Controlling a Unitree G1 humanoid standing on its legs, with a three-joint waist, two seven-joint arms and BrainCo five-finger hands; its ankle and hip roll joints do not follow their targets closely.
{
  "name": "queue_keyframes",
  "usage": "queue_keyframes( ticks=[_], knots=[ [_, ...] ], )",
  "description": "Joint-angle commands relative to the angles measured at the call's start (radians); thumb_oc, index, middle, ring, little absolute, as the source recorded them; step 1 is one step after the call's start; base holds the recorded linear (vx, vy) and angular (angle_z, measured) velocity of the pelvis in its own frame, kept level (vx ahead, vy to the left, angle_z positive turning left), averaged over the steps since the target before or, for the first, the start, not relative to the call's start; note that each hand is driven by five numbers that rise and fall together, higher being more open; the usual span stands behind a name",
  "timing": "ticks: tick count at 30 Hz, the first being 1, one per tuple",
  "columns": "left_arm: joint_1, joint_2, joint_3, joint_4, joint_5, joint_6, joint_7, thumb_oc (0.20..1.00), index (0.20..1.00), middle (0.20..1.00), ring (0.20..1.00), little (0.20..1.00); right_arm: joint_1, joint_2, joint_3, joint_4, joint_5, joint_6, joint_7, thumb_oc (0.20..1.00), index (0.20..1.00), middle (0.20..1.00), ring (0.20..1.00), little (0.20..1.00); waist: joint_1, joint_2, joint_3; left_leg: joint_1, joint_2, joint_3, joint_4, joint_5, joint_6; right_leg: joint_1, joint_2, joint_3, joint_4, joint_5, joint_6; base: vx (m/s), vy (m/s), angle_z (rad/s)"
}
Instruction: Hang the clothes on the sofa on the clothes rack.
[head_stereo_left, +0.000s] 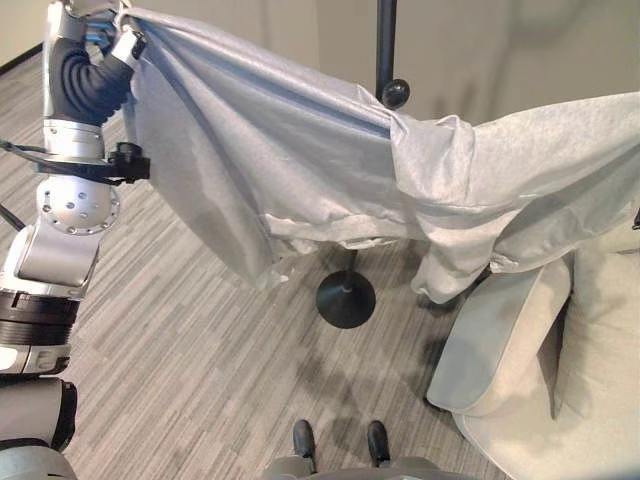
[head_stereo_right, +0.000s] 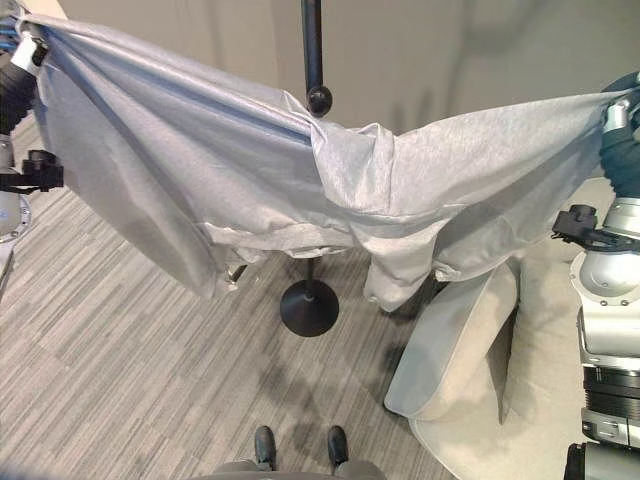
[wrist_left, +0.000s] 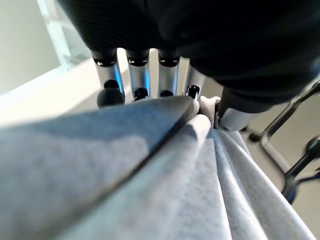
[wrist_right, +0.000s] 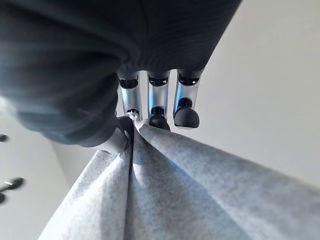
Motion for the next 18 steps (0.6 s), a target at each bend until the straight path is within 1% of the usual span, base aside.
queue_keyframes(
  ticks=[1,2,3,4,8,9,11,13,16,18],
  knots=[
    [-0.059,-0.007,0.052,-0.009,-0.097,-0.084,0.037,0.2,0.2,0.2,0.2,0.2,-0.005,-0.072,-0.068,-0.047,-0.032,-0.044,-0.061,0.2,0.2,0.2,0.2,0.2,0.019,0.026,-0.094,0.054,0.033,0.027,0.002,-0.122,-0.12,0.028,-0.015,-0.038,0.003,-0.076,0.095,0.05,-0.001,0.01],
    [-0.035,-0.031,0.103,-0.074,-0.132,-0.107,0.048,0.2,0.2,0.2,0.2,0.2,-0.011,-0.065,-0.108,-0.112,-0.058,-0.047,-0.082,0.2,0.2,0.2,0.2,0.2,0.02,0.026,-0.101,0.059,0.033,0.026,0.002,-0.125,-0.121,0.036,-0.013,-0.041,0.003,-0.081,0.091,0.04,0.003,0.01],
    [-0.025,-0.034,0.111,-0.083,-0.134,-0.104,0.046,0.2,0.2,0.2,0.2,0.2,-0.006,-0.063,-0.11,-0.121,-0.061,-0.043,-0.082,0.2,0.2,0.2,0.2,0.2,0.019,0.028,-0.101,0.06,0.033,0.026,0.002,-0.125,-0.121,0.038,-0.013,-0.042,0.003,-0.082,0.091,0.04,0.009,-0.01],
    [-0.017,-0.038,0.13,-0.107,-0.147,-0.117,0.049,0.2,0.2,0.2,0.2,0.2,-0.011,-0.067,-0.13,-0.145,-0.08,-0.044,-0.098,0.2,0.2,0.2,0.2,0.2,0.019,0.028,-0.105,0.063,0.033,0.025,0.002,-0.125,-0.121,0.041,-0.013,-0.044,0.003,-0.083,0.09,0.0,0.0,0.0],
    [-0.005,-0.068,0.178,-0.218,-0.183,-0.155,0.059,0.2,0.2,0.2,0.2,0.2,-0.032,-0.071,-0.19,-0.222,-0.112,-0.044,-0.142,0.2,0.2,0.2,0.2,0.2,0.02,0.025,-0.124,0.073,0.034,0.021,0.002,-0.132,-0.123,0.055,-0.013,-0.049,0.003,-0.089,0.087,0.05,0.007,0.0],
    [-0.014,-0.071,0.187,-0.257,-0.179,-0.159,0.07,0.2,0.2,0.2,0.2,0.2,-0.047,-0.092,-0.204,-0.236,-0.129,-0.037,-0.162,0.2,0.2,0.2,0.2,0.2,0.02,0.023,-0.133,0.078,0.035,0.019,0.002,-0.135,-0.124,0.061,-0.014,-0.052,0.003,-0.092,0.088,0.05,0.0,0.02],
    [-0.034,-0.068,0.178,-0.264,-0.161,-0.157,0.086,0.2,0.2,0.2,0.2,0.2,-0.067,-0.119,-0.201,-0.229,-0.14,-0.031,-0.18,0.2,0.2,0.2,0.2,0.2,0.021,0.023,-0.135,0.08,0.035,0.018,0.002,-0.136,-0.125,0.065,-0.015,-0.056,0.003,-0.094,0.087,0.02,-0.001,0.01],
    [-0.081,-0.049,0.15,-0.266,-0.143,-0.153,0.106,0.2,0.2,0.2,0.2,0.2,-0.104,-0.17,-0.188,-0.219,-0.147,-0.019,-0.195,0.2,0.2,0.2,0.2,0.2,0.02,0.022,-0.146,0.084,0.036,0.018,0.002,-0.138,-0.126,0.07,-0.015,-0.059,0.003,-0.096,0.087,0.01,-0.002,0.03],
    [-0.198,-0.016,0.063,-0.215,-0.12,-0.138,0.136,0.2,0.2,0.2,0.2,0.2,-0.198,-0.275,-0.125,-0.156,-0.16,0.012,-0.225,0.2,0.2,0.2,0.2,0.2,0.023,0.018,-0.153,0.091,0.036,0.019,0.002,-0.141,-0.128,0.077,-0.016,-0.066,0.003,-0.1,0.088,0.03,-0.008,0.09],
    [-0.334,0.032,-0.044,-0.114,-0.101,-0.118,0.162,0.2,0.2,0.2,0.2,0.2,-0.31,-0.377,-0.03,-0.055,-0.14,0.032,-0.237,0.2,0.2,0.2,0.2,0.2,0.028,0.013,-0.159,0.092,0.036,0.019,0.002,-0.137,-0.13,0.08,-0.016,-0.07,0.003,-0.098,0.089,0.02,-0.008,0.05]
  ],
)
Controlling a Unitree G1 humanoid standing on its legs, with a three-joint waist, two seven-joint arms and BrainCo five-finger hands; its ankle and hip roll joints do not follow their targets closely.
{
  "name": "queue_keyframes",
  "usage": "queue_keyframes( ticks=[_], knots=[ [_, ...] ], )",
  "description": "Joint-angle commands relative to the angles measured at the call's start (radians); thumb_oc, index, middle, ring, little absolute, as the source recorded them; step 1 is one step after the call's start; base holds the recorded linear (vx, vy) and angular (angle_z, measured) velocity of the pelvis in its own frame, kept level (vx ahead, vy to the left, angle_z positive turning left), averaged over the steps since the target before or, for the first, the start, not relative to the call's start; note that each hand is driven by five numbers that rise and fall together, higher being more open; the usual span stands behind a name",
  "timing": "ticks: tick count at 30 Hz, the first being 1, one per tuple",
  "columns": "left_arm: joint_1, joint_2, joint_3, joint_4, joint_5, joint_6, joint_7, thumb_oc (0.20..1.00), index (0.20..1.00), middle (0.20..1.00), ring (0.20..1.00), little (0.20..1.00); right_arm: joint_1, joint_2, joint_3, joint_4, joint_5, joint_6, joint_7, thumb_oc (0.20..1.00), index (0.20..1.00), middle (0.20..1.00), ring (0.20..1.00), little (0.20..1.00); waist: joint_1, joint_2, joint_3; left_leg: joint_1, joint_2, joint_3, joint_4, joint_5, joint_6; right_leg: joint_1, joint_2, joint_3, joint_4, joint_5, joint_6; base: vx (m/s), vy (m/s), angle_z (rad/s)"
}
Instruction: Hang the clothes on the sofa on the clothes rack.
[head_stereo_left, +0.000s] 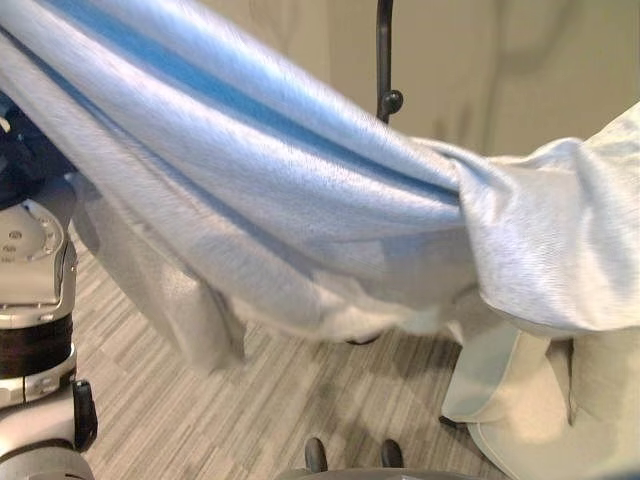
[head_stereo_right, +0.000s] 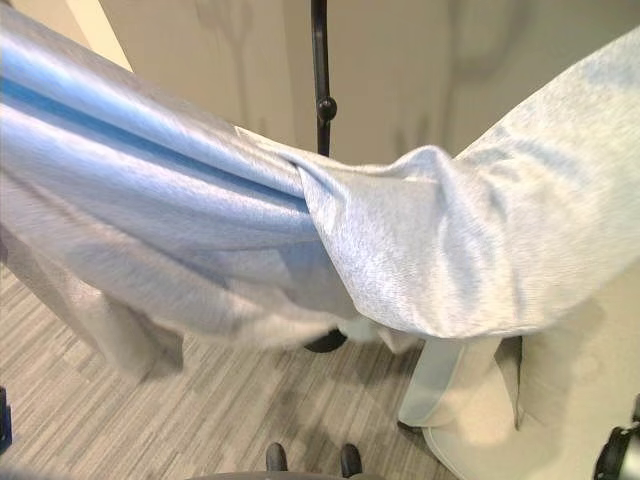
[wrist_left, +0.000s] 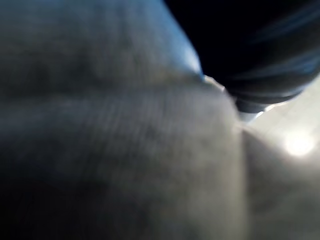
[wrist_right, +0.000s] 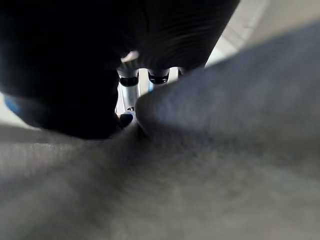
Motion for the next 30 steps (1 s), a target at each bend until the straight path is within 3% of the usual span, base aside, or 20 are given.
queue_keyframes(
  ticks=[1,3,4,5,7,8,9,11,14,15,20,30],
  knots=[
    [-0.201,0.103,-0.167,0.161,0.027,0.027,0.066,0.2,0.2,0.2,0.2,0.2,-0.153,-0.151,0.096,0.123,0.015,0.048,-0.045,0.2,0.2,0.2,0.2,0.2,0.025,-0.04,-0.082,0.088,0.036,0.029,0.002,-0.09,-0.107,0.07,-0.015,-0.05,0.004,-0.078,0.119,0.01,-0.008,0.03],
    [-0.31,0.144,-0.259,0.263,0.035,0.052,0.074,0.2,0.2,0.2,0.2,0.2,-0.248,-0.218,0.19,0.212,0.05,0.061,-0.037,0.2,0.2,0.2,0.2,0.2,0.031,-0.045,-0.085,0.086,0.037,0.031,0.002,-0.077,-0.107,0.068,-0.014,-0.053,0.006,-0.07,0.12,0.0,0.0,0.0],
    [-0.391,0.157,-0.326,0.333,0.04,0.063,0.084,0.2,0.2,0.2,0.2,0.2,-0.335,-0.253,0.278,0.278,0.064,0.063,-0.034,0.2,0.2,0.2,0.2,0.2,0.033,-0.05,-0.085,0.092,0.035,0.029,0.002,-0.088,-0.107,0.074,-0.015,-0.054,0.004,-0.078,0.123,0.0,0.0,0.0],
    [-0.528,0.191,-0.464,0.465,0.041,0.087,0.068,0.2,0.2,0.2,0.2,0.2,-0.484,-0.301,0.438,0.403,0.115,0.07,-0.012,0.2,0.2,0.2,0.2,0.2,0.039,-0.058,-0.085,0.087,0.037,0.032,0.002,-0.072,-0.108,0.069,-0.016,-0.056,0.005,-0.066,0.126,0.04,0.001,-0.04],
    [-0.614,0.198,-0.548,0.545,0.033,0.095,0.064,0.2,0.2,0.2,0.2,0.2,-0.61,-0.31,0.565,0.48,0.134,0.075,-0.008,0.2,0.2,0.2,0.2,0.2,0.037,-0.063,-0.084,0.091,0.036,0.032,0.002,-0.082,-0.109,0.072,-0.017,-0.056,0.004,-0.073,0.13,0.02,0.004,0.0],
    [-0.794,0.203,-0.741,0.733,0.049,0.138,0.037,0.2,0.2,0.2,0.2,0.2,-0.868,-0.289,0.848,0.677,0.184,0.094,0.029,0.2,0.2,0.2,0.2,0.2,0.034,-0.069,-0.083,0.087,0.037,0.036,0.002,-0.073,-0.113,0.068,-0.017,-0.061,0.005,-0.068,0.137,0.0,0.0,0.0],
    [-0.815,0.202,-0.757,0.75,0.045,0.135,0.038,0.2,0.2,0.2,0.2,0.2,-0.919,-0.283,0.892,0.7,0.19,0.091,0.029,0.2,0.2,0.2,0.2,0.2,0.031,-0.068,-0.08,0.086,0.037,0.036,0.002,-0.073,-0.113,0.068,-0.017,-0.061,0.005,-0.068,0.137,0.0,0.0,0.0],
    [-0.951,0.165,-0.905,0.933,0.05,0.167,0.004,0.2,0.2,0.2,0.2,0.2,-1.177,-0.195,1.156,0.9,0.26,0.095,0.071,0.2,0.2,0.2,0.2,0.2,0.025,-0.059,-0.066,0.073,0.038,0.035,0.002,-0.061,-0.116,0.053,-0.017,-0.06,0.007,-0.063,0.14,-0.01,-0.017,0.11],
    [-0.981,0.123,-0.941,1.008,0.029,0.178,-0.025,0.2,0.2,0.2,0.2,0.2,-1.269,-0.132,1.263,1.008,0.289,0.106,0.102,0.2,0.2,0.2,0.2,0.2,0.025,-0.054,-0.052,0.059,0.04,0.033,0.002,-0.054,-0.117,0.04,-0.016,-0.059,0.009,-0.058,0.14,-0.03,-0.017,0.08],
    [-1.021,0.078,-0.98,1.086,0.0,0.183,-0.052,0.2,0.2,0.2,0.2,0.2,-1.327,-0.072,1.344,1.1,0.306,0.118,0.133,0.2,0.2,0.2,0.2,0.2,0.027,-0.054,-0.038,0.039,0.043,0.03,0.002,-0.044,-0.119,0.019,-0.015,-0.06,0.011,-0.051,0.14,-0.05,-0.02,0.06],
    [-1.083,-0.006,-1.061,1.203,0.005,0.192,-0.085,0.2,0.2,0.2,0.2,0.2,-1.351,0.036,1.408,1.262,0.315,0.141,0.182,0.2,0.2,0.2,0.2,0.2,0.032,-0.062,-0.006,-0.017,0.049,0.023,0.002,-0.023,-0.122,-0.033,-0.009,-0.054,0.012,-0.034,0.139,-0.06,-0.028,0.0],
    [-1.118,-0.179,-1.099,1.377,-0.001,0.212,-0.126,0.2,0.2,0.2,0.2,0.2,-1.321,0.184,1.431,1.457,0.278,0.182,0.207,0.2,0.2,0.2,0.2,0.2,0.033,-0.061,0.074,-0.118,0.051,-0.01,0.002,0.017,-0.124,-0.14,-0.001,-0.041,0.02,-0.004,0.139,-0.06,-0.033,0.0]
  ],
)
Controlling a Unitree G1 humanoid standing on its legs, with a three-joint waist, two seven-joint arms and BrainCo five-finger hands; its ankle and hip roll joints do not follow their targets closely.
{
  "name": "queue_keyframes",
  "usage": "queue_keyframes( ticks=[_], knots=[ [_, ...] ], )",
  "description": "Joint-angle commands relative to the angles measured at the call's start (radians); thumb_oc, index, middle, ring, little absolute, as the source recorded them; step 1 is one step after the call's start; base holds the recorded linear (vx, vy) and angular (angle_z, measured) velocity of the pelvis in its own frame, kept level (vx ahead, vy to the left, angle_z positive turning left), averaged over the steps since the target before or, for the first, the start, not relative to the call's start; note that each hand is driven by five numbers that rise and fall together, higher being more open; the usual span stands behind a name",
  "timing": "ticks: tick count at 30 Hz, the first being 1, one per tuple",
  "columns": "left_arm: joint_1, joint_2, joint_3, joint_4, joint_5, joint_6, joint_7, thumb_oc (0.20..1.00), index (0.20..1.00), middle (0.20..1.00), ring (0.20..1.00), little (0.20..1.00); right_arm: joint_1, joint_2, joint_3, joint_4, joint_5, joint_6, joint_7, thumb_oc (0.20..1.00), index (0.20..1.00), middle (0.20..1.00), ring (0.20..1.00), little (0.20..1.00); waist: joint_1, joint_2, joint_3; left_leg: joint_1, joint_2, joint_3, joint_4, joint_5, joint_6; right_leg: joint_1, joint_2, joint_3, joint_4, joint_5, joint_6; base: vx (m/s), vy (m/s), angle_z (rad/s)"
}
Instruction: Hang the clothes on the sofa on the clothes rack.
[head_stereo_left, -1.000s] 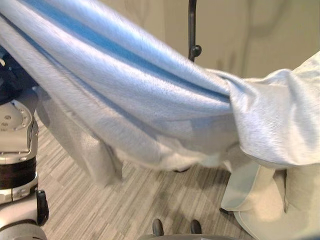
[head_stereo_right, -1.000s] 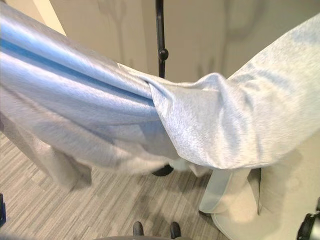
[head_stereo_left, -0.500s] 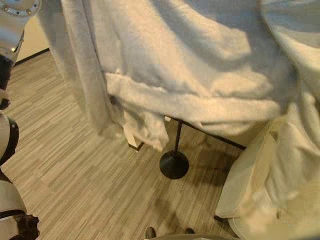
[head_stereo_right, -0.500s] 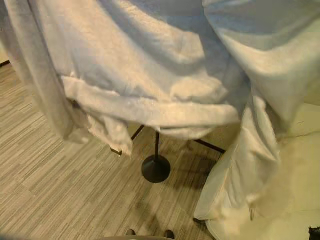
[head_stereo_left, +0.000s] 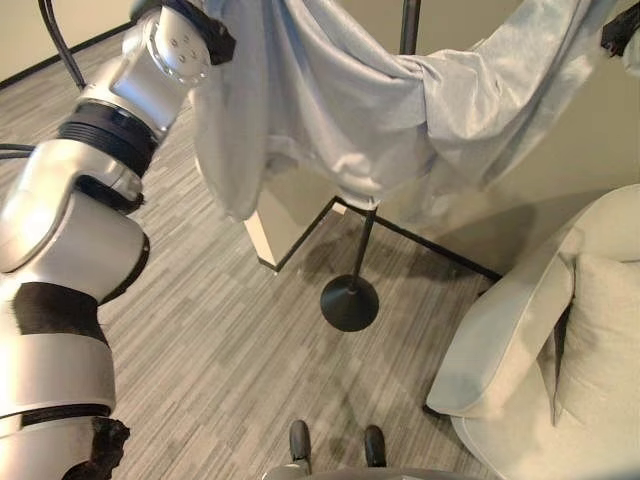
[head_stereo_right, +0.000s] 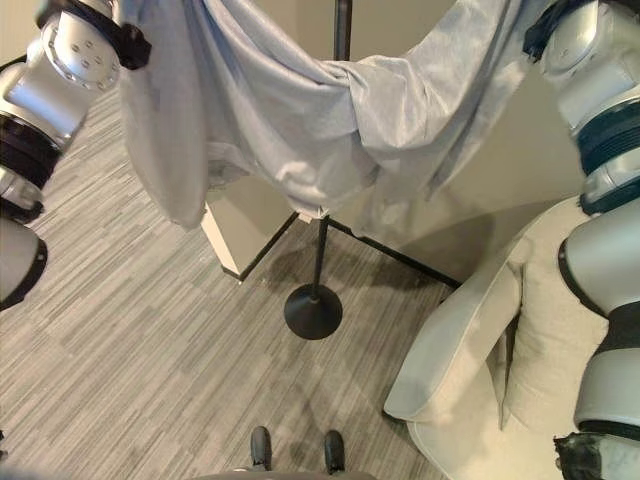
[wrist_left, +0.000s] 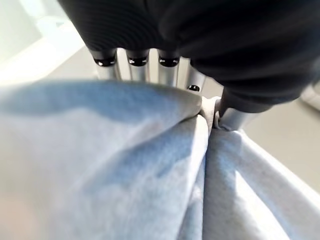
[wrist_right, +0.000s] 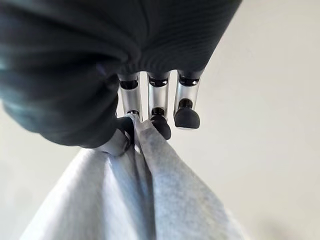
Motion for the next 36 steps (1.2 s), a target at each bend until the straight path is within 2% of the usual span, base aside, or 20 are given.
queue_keyframes(
  ticks=[1,9,13,16,24,29,36],
  knots=[
    [-0.211,0.027,0.004,0.098,-0.026,-0.01,0.011,0.2,0.2,0.2,0.2,0.2,-0.171,-0.075,0.01,0.064,0.008,0.01,-0.031,0.2,0.2,0.2,0.2,0.2,0.037,0.009,0.113,0.047,0.036,0.013,0.001,-0.027,-0.123,0.02,-0.018,-0.015,0.018,-0.028,0.146,-0.04,-0.02,-0.02],
    [-0.228,0.02,-0.026,0.169,0.021,0.011,-0.016,0.2,0.2,0.2,0.2,0.2,-0.106,-0.042,-0.018,0.104,0.009,0.014,-0.015,0.2,0.2,0.2,0.2,0.2,0.031,0.02,0.146,-0.016,0.033,0.002,0.001,-0.006,-0.122,-0.044,-0.018,0.0,0.013,0.0,0.152,-0.02,0.003,-0.03],
    [-0.206,0.028,-0.006,0.154,0.02,0.014,-0.012,0.2,0.2,0.2,0.2,0.2,-0.058,-0.044,-0.027,0.085,0.004,0.015,-0.004,0.2,0.2,0.2,0.2,0.2,0.027,0.021,0.147,-0.024,0.029,0.006,0.001,-0.008,-0.121,-0.05,-0.019,0.009,0.009,0.005,0.153,0.01,0.013,-0.02],
    [-0.143,0.02,0.031,0.147,0.036,0.016,-0.015,0.2,0.2,0.2,0.2,0.2,0.048,-0.013,-0.069,0.057,-0.012,0.008,0.01,0.2,0.2,0.2,0.2,0.2,0.026,0.025,0.149,-0.014,0.023,0.01,0.001,-0.014,-0.116,-0.046,-0.019,0.007,0.01,0.0,0.15,0.01,0.047,-0.06],
    [-0.086,0.004,0.058,0.16,0.05,0.021,-0.03,0.2,0.2,0.2,0.2,0.2,0.135,0.032,-0.117,0.059,-0.022,0.006,0.02,0.2,0.2,0.2,0.2,0.2,0.025,0.03,0.164,-0.012,0.021,0.016,0.001,-0.014,-0.112,-0.048,-0.019,0.008,0.011,0.0,0.148,-0.01,0.014,-0.14],
    [-0.071,0.017,0.069,0.125,0.055,0.017,-0.017,0.2,0.2,0.2,0.2,0.2,0.168,0.01,-0.156,0.028,0.002,-0.005,0.005,0.2,0.2,0.2,0.2,0.2,0.024,0.032,0.169,-0.013,0.02,0.013,0.001,-0.013,-0.11,-0.048,-0.019,0.006,0.012,0.0,0.151,-0.02,0.009,0.23],
    [0.099,0.159,0.188,-0.131,0.058,-0.016,0.04,0.2,0.2,0.2,0.2,0.2,0.398,-0.132,-0.34,-0.278,0.001,-0.047,-0.048,0.2,0.2,0.2,0.2,0.2,0.022,0.03,0.164,0.013,0.017,0.016,0.001,-0.029,-0.103,-0.024,-0.02,0.005,0.015,-0.016,0.149,0.01,0.014,-0.08]
  ],
)
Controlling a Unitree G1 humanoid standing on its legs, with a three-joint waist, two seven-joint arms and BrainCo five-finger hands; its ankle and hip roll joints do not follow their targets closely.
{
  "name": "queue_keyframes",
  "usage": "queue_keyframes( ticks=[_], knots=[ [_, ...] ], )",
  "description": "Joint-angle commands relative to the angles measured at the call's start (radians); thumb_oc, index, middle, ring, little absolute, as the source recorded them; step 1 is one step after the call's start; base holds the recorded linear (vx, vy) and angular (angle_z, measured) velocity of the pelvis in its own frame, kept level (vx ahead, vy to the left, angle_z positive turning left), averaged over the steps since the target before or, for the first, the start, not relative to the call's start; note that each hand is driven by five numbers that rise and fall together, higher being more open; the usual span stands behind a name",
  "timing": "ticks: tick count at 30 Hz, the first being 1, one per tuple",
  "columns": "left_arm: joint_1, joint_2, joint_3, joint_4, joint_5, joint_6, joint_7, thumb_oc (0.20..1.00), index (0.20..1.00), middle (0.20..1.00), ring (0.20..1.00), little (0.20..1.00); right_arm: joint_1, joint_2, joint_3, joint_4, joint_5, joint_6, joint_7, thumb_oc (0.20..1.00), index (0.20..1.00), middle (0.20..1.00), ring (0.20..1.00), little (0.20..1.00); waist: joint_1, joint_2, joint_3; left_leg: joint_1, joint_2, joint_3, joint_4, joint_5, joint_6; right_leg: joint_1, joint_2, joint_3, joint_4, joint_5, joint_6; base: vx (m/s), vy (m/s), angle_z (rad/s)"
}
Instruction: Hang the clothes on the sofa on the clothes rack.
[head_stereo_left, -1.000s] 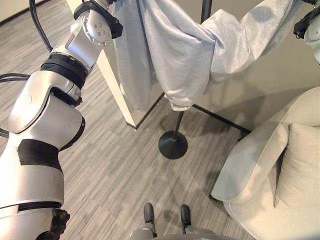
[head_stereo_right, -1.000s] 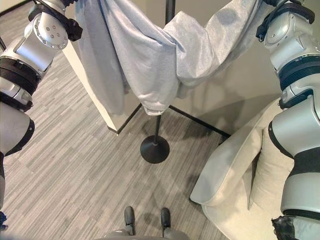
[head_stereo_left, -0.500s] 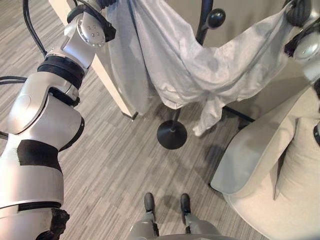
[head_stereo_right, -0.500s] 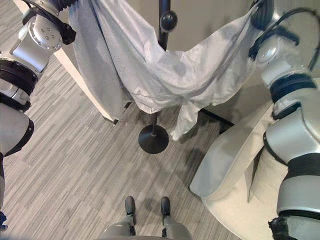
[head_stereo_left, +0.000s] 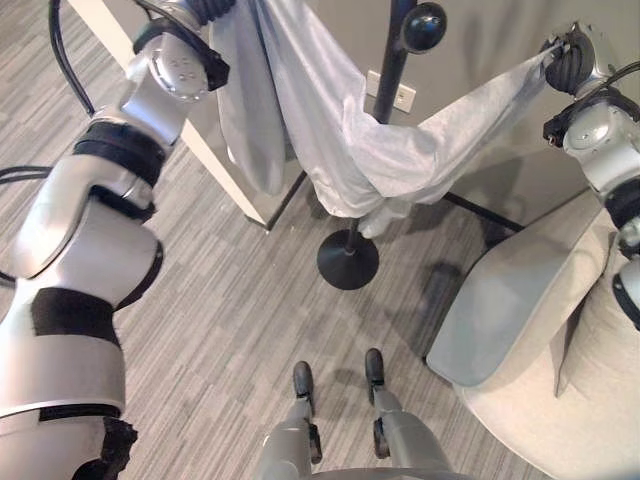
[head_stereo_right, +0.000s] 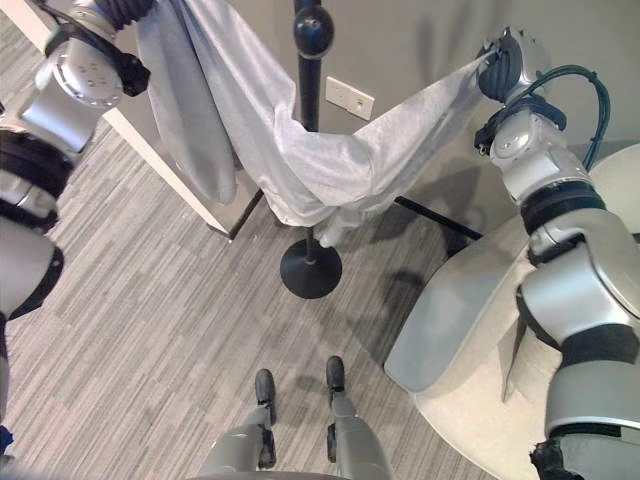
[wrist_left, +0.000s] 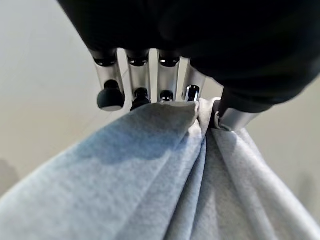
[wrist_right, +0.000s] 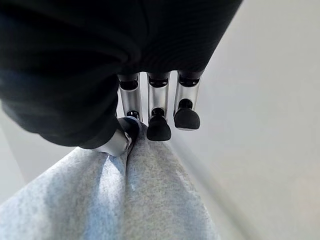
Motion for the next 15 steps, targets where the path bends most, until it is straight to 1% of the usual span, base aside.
queue_keyframes(
  ticks=[1,2,3,4,5,6,7,8,9,10,12,13,14,15],
  knots=[
    [-0.033,0.058,0.057,-0.03,0.011,-0.059,0.086,0.2,0.2,0.2,0.2,0.2,0.052,-0.118,-0.104,-0.031,-0.005,-0.042,-0.081,0.2,0.2,0.2,0.2,0.2,0.02,0.019,-0.017,0.035,0.001,0.025,0.001,-0.089,-0.065,0.095,-0.029,0.007,0.018,-0.139,0.133,0.02,0.001,-0.07],
    [-0.002,0.08,0.086,-0.067,0.007,-0.069,0.096,0.2,0.2,0.2,0.2,0.2,0.1,-0.133,-0.149,-0.074,-0.009,-0.052,-0.091,0.2,0.2,0.2,0.2,0.2,0.02,0.021,-0.016,0.037,0.001,0.025,0.001,-0.092,-0.064,0.097,-0.029,0.008,0.02,-0.143,0.133,0.01,0.001,-0.04],
    [0.005,0.08,0.087,-0.073,0.009,-0.067,0.097,0.2,0.2,0.2,0.2,0.2,0.116,-0.135,-0.161,-0.085,-0.013,-0.048,-0.092,0.2,0.2,0.2,0.2,0.2,0.023,0.019,-0.018,0.039,0.001,0.024,0.001,-0.092,-0.064,0.099,-0.029,0.007,0.02,-0.143,0.133,0.0,0.0,0.0],
    [0.112,0.124,0.177,-0.182,0.009,-0.088,0.113,0.2,0.2,0.2,0.2,0.2,0.285,-0.151,-0.318,-0.203,-0.024,-0.074,-0.111,0.2,0.2,0.2,0.2,0.2,0.021,0.019,-0.019,0.05,0.002,0.023,0.001,-0.1,-0.061,0.11,-0.03,0.006,0.02,-0.15,0.132,0.0,0.0,0.0],
    [0.143,0.142,0.206,-0.214,0.01,-0.095,0.118,0.2,0.2,0.2,0.2,0.2,0.34,-0.157,-0.368,-0.241,-0.032,-0.083,-0.114,0.2,0.2,0.2,0.2,0.2,0.019,0.019,-0.021,0.055,0.002,0.023,0.001,-0.103,-0.06,0.114,-0.029,0.005,0.019,-0.153,0.132,0.0,0.0,0.0],
    [0.15,0.141,0.208,-0.22,0.012,-0.093,0.119,0.2,0.2,0.2,0.2,0.2,0.357,-0.158,-0.38,-0.252,-0.035,-0.08,-0.113,0.2,0.2,0.2,0.2,0.2,0.021,0.018,-0.023,0.056,0.002,0.023,0.001,-0.103,-0.06,0.116,-0.029,0.004,0.019,-0.153,0.132,0.01,-0.006,0.04],
    [0.179,0.148,0.232,-0.256,0.013,-0.099,0.12,0.2,0.2,0.2,0.2,0.2,0.411,-0.153,-0.424,-0.291,-0.043,-0.086,-0.115,0.2,0.2,0.2,0.2,0.2,0.022,0.017,-0.024,0.06,0.003,0.023,0.001,-0.106,-0.06,0.12,-0.03,0.004,0.018,-0.156,0.132,0.01,-0.004,0.06],
    [0.257,0.171,0.297,-0.321,0.002,-0.116,0.122,0.2,0.2,0.2,0.2,0.2,0.509,-0.146,-0.518,-0.355,-0.05,-0.103,-0.12,0.2,0.2,0.2,0.2,0.2,0.021,0.016,-0.026,0.068,0.004,0.025,0.001,-0.11,-0.059,0.128,-0.031,0.002,0.018,-0.16,0.131,0.01,-0.004,0.08],
    [0.268,0.17,0.302,-0.329,0.004,-0.114,0.121,0.2,0.2,0.2,0.2,0.2,0.527,-0.147,-0.53,-0.367,-0.054,-0.1,-0.119,0.2,0.2,0.2,0.2,0.2,0.024,0.016,-0.028,0.07,0.004,0.025,0.001,-0.11,-0.059,0.13,-0.031,0.002,0.018,-0.161,0.131,0.0,0.0,0.0],
    [0.302,0.181,0.335,-0.362,0.002,-0.12,0.122,0.2,0.2,0.2,0.2,0.2,0.565,-0.136,-0.569,-0.4,-0.059,-0.109,-0.123,0.2,0.2,0.2,0.2,0.2,0.022,0.016,-0.028,0.074,0.005,0.027,0.001,-0.113,-0.058,0.133,-0.031,0.001,0.018,-0.163,0.13,0.0,0.0,0.0],
    [0.421,0.198,0.427,-0.45,-0.001,-0.131,0.116,0.2,0.2,0.2,0.2,0.2,0.699,-0.109,-0.683,-0.501,-0.075,-0.123,-0.123,0.2,0.2,0.2,0.2,0.2,0.021,0.017,-0.037,0.09,0.005,0.028,0.001,-0.12,-0.057,0.144,-0.03,0.001,0.022,-0.17,0.125,0.03,0.003,-0.02],
    [0.426,0.197,0.43,-0.454,0.0,-0.13,0.116,0.2,0.2,0.2,0.2,0.2,0.705,-0.109,-0.687,-0.506,-0.076,-0.121,-0.122,0.2,0.2,0.2,0.2,0.2,0.022,0.018,-0.038,0.091,0.005,0.028,0.001,-0.12,-0.057,0.145,-0.03,0.001,0.022,-0.17,0.125,0.03,0.002,0.0],
    [0.459,0.201,0.459,-0.492,-0.007,-0.143,0.109,0.2,0.2,0.2,0.2,0.2,0.741,-0.1,-0.722,-0.532,-0.086,-0.128,-0.123,0.2,0.2,0.2,0.2,0.2,0.02,0.016,-0.041,0.096,0.006,0.03,0.001,-0.124,-0.057,0.149,-0.031,0.0,0.022,-0.173,0.123,0.04,0.006,-0.01],
    [0.557,0.215,0.535,-0.567,-0.016,-0.158,0.093,0.2,0.2,0.2,0.2,0.2,0.824,-0.077,-0.807,-0.585,-0.103,-0.138,-0.124,0.2,0.2,0.2,0.2,0.2,0.021,0.014,-0.049,0.111,0.006,0.031,0.001,-0.131,-0.056,0.16,-0.032,-0.002,0.023,-0.179,0.12,0.05,0.007,-0.01]
  ],
)
